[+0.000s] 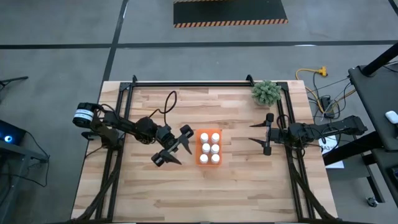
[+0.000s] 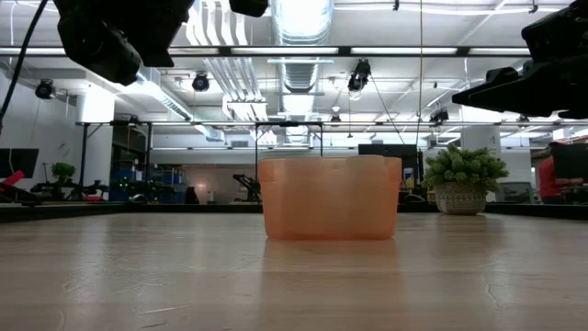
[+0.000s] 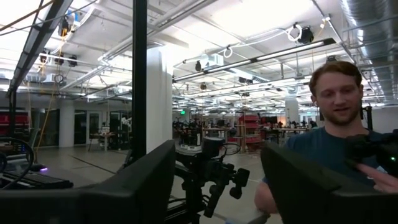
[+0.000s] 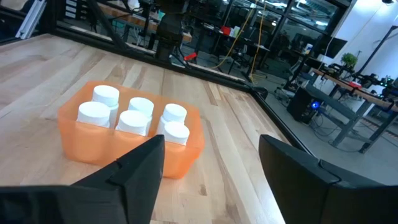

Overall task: Pick and place pill bottles into a basket
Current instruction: Return to Home Position

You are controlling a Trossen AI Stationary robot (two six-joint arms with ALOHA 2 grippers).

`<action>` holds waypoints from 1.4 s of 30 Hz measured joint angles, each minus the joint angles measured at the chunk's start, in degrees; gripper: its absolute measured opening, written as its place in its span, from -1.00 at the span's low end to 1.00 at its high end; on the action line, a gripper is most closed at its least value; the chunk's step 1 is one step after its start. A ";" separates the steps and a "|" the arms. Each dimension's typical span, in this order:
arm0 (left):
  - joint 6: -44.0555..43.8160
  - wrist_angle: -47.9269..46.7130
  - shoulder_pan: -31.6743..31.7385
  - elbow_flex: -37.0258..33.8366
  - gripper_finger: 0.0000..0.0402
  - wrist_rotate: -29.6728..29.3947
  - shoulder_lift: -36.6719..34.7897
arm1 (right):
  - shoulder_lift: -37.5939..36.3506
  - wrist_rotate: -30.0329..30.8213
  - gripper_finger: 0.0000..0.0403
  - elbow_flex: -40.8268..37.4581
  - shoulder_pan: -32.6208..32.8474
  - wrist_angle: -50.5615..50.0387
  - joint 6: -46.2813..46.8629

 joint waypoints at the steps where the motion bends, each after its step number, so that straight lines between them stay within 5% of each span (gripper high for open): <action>1: 0.01 0.00 0.00 0.01 0.06 -0.01 0.00 | 0.00 0.00 0.24 -0.02 0.00 0.02 -0.06; 14: -0.02 -0.02 1.83 -0.49 -0.36 -0.60 -0.52 | 0.01 0.00 0.26 -0.02 0.00 0.02 -0.04; 27: 5.40 -1.10 5.95 -17.00 -0.37 -17.58 -13.30 | 0.00 0.02 0.27 -0.02 0.02 0.04 0.04; 31: 8.79 -9.40 5.97 -21.22 -0.37 -20.94 -20.55 | -0.01 0.01 0.27 -0.02 0.02 0.07 0.03; 38: 12.22 -37.46 5.92 -20.26 -0.37 -22.91 -30.72 | 0.00 0.04 0.24 -0.02 0.02 0.11 -0.07; 42: 12.22 -43.19 5.90 -21.80 -0.36 -26.45 -34.23 | -0.02 0.02 0.25 -0.02 0.02 0.10 -0.08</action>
